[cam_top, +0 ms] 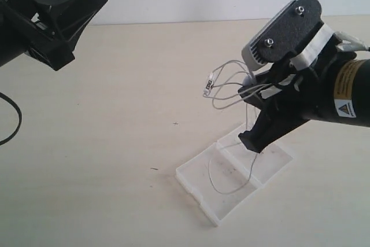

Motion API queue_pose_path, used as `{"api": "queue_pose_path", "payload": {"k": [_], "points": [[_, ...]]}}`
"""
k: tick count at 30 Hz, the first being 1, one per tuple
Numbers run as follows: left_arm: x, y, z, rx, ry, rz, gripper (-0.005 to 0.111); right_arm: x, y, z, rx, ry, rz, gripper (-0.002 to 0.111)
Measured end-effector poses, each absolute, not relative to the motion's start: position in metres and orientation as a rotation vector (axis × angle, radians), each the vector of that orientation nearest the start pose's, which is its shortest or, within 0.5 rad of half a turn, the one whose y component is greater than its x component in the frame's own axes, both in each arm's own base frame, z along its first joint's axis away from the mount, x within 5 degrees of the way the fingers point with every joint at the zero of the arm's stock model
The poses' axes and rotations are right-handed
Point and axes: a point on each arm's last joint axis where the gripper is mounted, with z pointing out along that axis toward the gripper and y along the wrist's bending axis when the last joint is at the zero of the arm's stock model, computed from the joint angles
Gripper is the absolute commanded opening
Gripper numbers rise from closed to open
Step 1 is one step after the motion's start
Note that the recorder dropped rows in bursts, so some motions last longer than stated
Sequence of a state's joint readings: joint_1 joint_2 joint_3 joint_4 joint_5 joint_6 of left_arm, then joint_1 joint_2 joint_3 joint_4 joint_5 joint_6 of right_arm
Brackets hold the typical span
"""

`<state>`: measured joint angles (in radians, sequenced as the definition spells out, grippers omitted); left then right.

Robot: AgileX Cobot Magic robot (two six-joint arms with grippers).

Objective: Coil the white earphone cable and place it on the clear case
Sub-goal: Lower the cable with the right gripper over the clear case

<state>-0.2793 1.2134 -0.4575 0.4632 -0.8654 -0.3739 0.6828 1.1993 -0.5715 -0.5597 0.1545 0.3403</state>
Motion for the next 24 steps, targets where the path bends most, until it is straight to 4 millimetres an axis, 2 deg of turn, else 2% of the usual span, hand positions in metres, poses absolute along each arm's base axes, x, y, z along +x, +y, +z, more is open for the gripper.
{"api": "queue_pose_path", "payload": {"k": [5, 13, 24], "points": [[0.214, -0.094, 0.276, 0.438, 1.388, -0.539, 0.064, 0.188, 0.145, 0.221, -0.958, 2.066, 0.177, 0.0], [0.214, -0.094, 0.276, 0.435, 1.387, -0.542, 0.064, 0.194, 0.151, 0.187, -1.016, 2.188, 0.146, 0.0], [0.214, -0.094, 0.276, 0.435, 1.387, -0.542, 0.064, 0.199, 0.158, 0.174, -0.983, 2.225, 0.203, 0.0]]}}
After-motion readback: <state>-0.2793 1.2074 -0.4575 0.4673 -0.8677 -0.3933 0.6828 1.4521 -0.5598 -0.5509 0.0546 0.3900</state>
